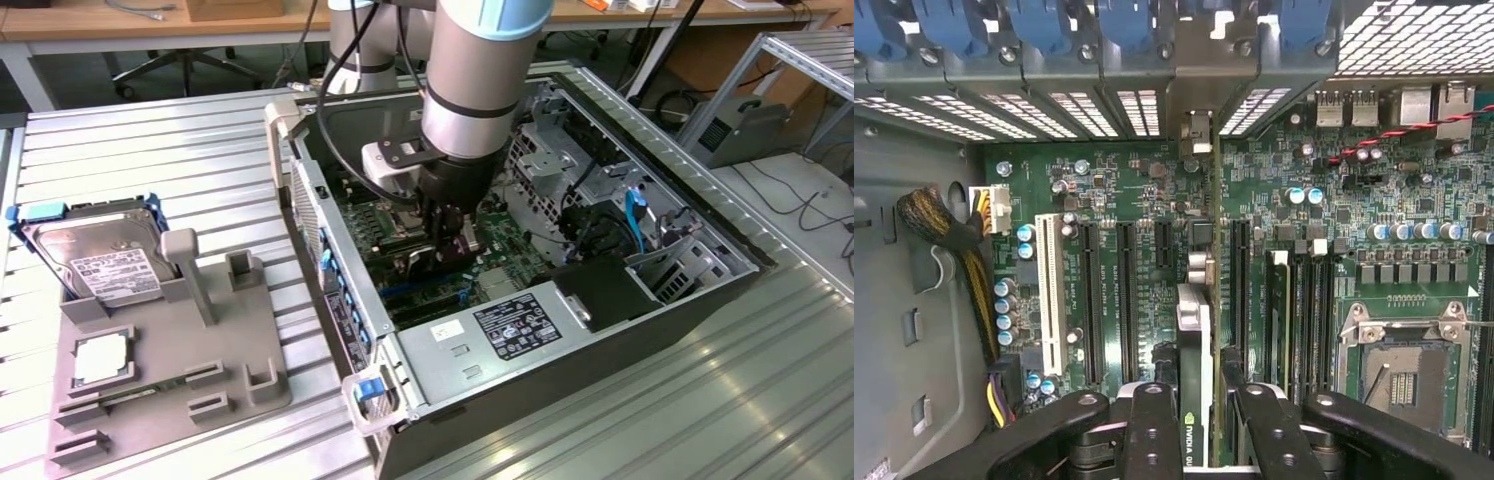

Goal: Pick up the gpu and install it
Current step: 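Insert the gpu into the slot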

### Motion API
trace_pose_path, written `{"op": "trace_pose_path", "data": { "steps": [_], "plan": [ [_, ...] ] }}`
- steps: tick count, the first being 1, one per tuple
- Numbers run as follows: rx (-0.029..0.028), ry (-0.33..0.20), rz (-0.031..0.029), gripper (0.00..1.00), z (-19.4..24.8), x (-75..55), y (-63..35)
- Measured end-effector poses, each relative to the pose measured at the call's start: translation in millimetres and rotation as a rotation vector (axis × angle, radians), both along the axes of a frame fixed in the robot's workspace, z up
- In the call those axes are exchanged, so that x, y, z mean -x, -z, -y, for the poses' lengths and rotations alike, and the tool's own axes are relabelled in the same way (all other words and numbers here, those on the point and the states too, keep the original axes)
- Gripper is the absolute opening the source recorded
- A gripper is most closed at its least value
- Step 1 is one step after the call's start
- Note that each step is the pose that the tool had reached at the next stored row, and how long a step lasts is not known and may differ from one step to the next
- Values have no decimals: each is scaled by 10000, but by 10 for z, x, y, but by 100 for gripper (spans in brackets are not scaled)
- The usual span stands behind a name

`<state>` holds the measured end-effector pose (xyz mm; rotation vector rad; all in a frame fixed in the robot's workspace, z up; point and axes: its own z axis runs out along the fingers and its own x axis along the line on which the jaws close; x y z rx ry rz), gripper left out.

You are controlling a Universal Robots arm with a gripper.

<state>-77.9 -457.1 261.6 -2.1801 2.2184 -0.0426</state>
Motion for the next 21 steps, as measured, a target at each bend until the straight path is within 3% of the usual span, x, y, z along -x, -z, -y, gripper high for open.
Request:
{"op": "trace_pose_path", "data": {
  "steps": [21],
  "plan": [
    [-6, 0, 3, 27, -1, 0, 3]
  ]
}}
